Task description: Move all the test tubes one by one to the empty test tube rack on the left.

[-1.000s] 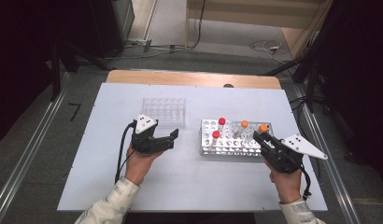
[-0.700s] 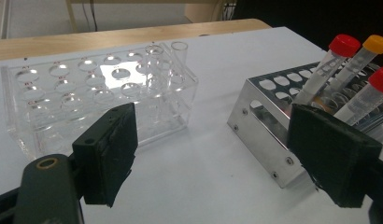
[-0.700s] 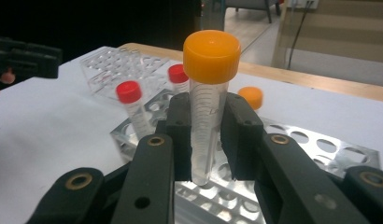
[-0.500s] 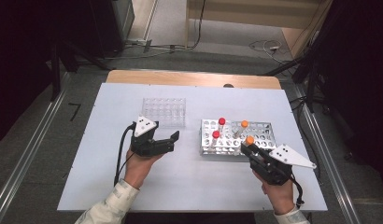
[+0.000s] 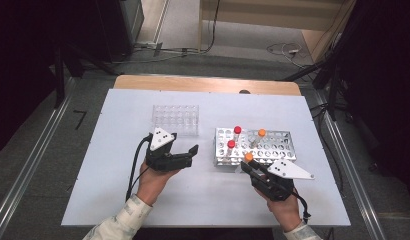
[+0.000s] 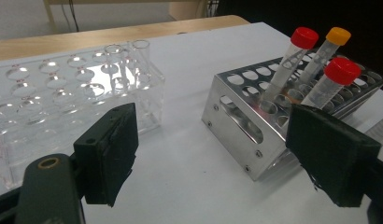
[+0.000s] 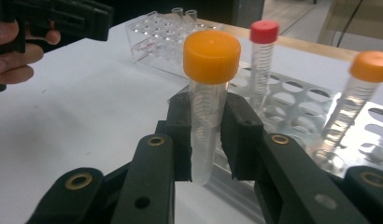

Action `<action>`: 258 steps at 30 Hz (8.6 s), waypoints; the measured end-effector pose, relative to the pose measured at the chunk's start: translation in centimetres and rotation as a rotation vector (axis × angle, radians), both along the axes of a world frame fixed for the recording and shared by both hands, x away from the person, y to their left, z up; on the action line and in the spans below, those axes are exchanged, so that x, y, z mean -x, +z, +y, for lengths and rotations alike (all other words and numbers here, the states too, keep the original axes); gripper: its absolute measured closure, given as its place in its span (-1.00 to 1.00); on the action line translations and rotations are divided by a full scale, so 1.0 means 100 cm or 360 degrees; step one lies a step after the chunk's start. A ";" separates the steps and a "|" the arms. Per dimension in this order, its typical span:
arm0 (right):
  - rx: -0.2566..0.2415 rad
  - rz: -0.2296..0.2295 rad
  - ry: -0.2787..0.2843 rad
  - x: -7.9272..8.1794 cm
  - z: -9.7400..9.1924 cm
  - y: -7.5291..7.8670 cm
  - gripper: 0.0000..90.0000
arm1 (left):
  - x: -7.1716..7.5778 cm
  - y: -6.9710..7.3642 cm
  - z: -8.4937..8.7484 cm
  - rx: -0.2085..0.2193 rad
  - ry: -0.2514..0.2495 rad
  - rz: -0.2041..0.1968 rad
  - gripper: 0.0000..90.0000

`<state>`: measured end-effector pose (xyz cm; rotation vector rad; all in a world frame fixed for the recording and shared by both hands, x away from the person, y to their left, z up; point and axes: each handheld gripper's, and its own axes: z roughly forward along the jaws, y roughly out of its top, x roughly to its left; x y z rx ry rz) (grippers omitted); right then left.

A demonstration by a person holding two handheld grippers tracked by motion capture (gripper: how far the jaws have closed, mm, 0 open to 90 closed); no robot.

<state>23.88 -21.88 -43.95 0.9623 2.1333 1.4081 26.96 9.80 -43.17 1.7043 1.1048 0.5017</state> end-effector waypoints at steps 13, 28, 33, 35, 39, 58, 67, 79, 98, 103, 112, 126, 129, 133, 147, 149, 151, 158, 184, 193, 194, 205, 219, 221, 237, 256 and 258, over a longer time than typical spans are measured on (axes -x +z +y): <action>0.0010 0.0055 0.0143 -0.006 0.043 -0.009 0.59 | 0.007 0.003 -0.009 0.0009 -0.0060 -0.0015 -0.59; 0.0065 0.0037 0.0224 -0.026 0.097 -0.015 0.59 | 0.014 0.009 -0.016 0.0042 -0.0221 -0.0039 -0.42; 0.0063 0.0036 0.0235 -0.028 0.103 -0.015 0.59 | 0.015 0.009 -0.017 0.0048 -0.0251 -0.0051 -0.27; 0.0068 0.0022 0.0252 -0.028 0.106 -0.014 0.59 | 0.015 0.009 -0.017 0.0045 -0.0248 -0.0051 -0.26; 0.0073 0.0013 0.0262 -0.026 0.110 -0.013 0.59 | 0.015 0.008 -0.018 0.0027 -0.0256 -0.0053 -0.13; 0.0083 0.0024 0.0266 -0.028 0.114 -0.014 0.56 | 0.015 0.006 -0.017 -0.0001 -0.0276 -0.0065 0.55; 0.0078 0.0015 0.0334 -0.025 0.110 -0.011 0.03 | 0.011 0.007 -0.012 0.0013 -0.0244 -0.0068 0.56; 0.0082 0.0021 0.0288 -0.012 0.075 0.001 -0.45 | 0.002 0.006 0.002 0.0033 -0.0151 -0.0051 0.56; 0.0120 0.0077 0.0057 -0.002 -0.006 -0.003 -0.48 | -0.031 0.019 0.033 0.0052 0.0056 -0.0039 0.56; 0.0098 0.0069 -0.0001 -0.002 -0.021 -0.002 -0.48 | -0.045 0.032 0.035 0.0035 0.0097 -0.0062 0.56; 0.0078 0.0061 -0.0025 -0.003 -0.027 0.000 -0.48 | -0.071 0.053 0.036 0.0007 0.0164 -0.0103 0.56; 0.0058 0.0058 -0.0050 -0.003 -0.030 0.001 -0.47 | -0.096 0.052 0.032 -0.0032 0.0219 -0.0116 0.56; 0.0057 0.0057 -0.0053 -0.003 -0.030 0.001 -0.47 | -0.099 0.048 0.030 -0.0051 0.0221 -0.0118 0.56; 0.0049 0.0059 -0.0057 -0.003 -0.031 0.002 -0.47 | -0.100 0.044 0.028 -0.0050 0.0218 -0.0123 0.55; 0.0045 0.0066 -0.0060 -0.003 -0.032 0.002 -0.47 | -0.100 0.015 0.022 -0.0105 0.0229 -0.0074 0.55; 0.0046 0.0063 -0.0059 -0.003 -0.031 0.002 -0.47 | -0.100 0.011 0.022 -0.0105 0.0233 -0.0064 0.55; 0.0047 0.0067 -0.0059 -0.003 -0.031 0.002 -0.47 | -0.100 0.008 0.022 -0.0109 0.0230 -0.0052 0.55; 0.0050 0.0067 -0.0062 -0.003 -0.031 0.001 -0.47 | -0.100 0.004 0.023 -0.0087 0.0223 -0.0041 0.40; 0.0092 0.0042 -0.0348 -0.053 -0.028 -0.014 -0.39 | -0.026 -0.004 0.037 -0.0007 0.0176 0.0011 -0.53; 0.0098 0.0021 -0.0422 -0.071 -0.022 -0.016 -0.32 | -0.016 -0.013 0.032 -0.0050 0.0140 0.0049 -0.69; 0.0093 0.0020 -0.0424 -0.072 -0.022 -0.016 -0.27 | -0.015 -0.013 0.031 -0.0048 0.0139 0.0045 -0.69; 0.0099 0.0016 -0.0476 -0.079 -0.017 -0.018 0.21 | -0.013 -0.014 0.025 -0.0070 0.0103 0.0040 -0.68; 0.0061 -0.0004 -0.0533 -0.080 -0.021 -0.011 0.58 | -0.012 -0.013 0.025 -0.0073 0.0105 0.0035 -0.68; 0.0045 -0.0036 -0.0531 -0.077 -0.022 -0.004 0.58 | -0.012 -0.013 0.025 -0.0068 0.0105 0.0031 -0.68; -0.0049 -0.0128 -0.0404 -0.045 -0.033 0.031 0.58 | -0.006 -0.008 0.020 -0.0057 0.0062 0.0011 -0.68; -0.0020 0.0006 -0.0062 -0.004 -0.005 0.012 0.58 | 0.001 -0.007 0.008 -0.0064 -0.0006 0.0006 -0.68; 0.0003 0.0024 -0.0034 -0.003 0.001 0.006 0.58 | 0.002 -0.007 0.007 -0.0063 -0.0013 0.0006 -0.68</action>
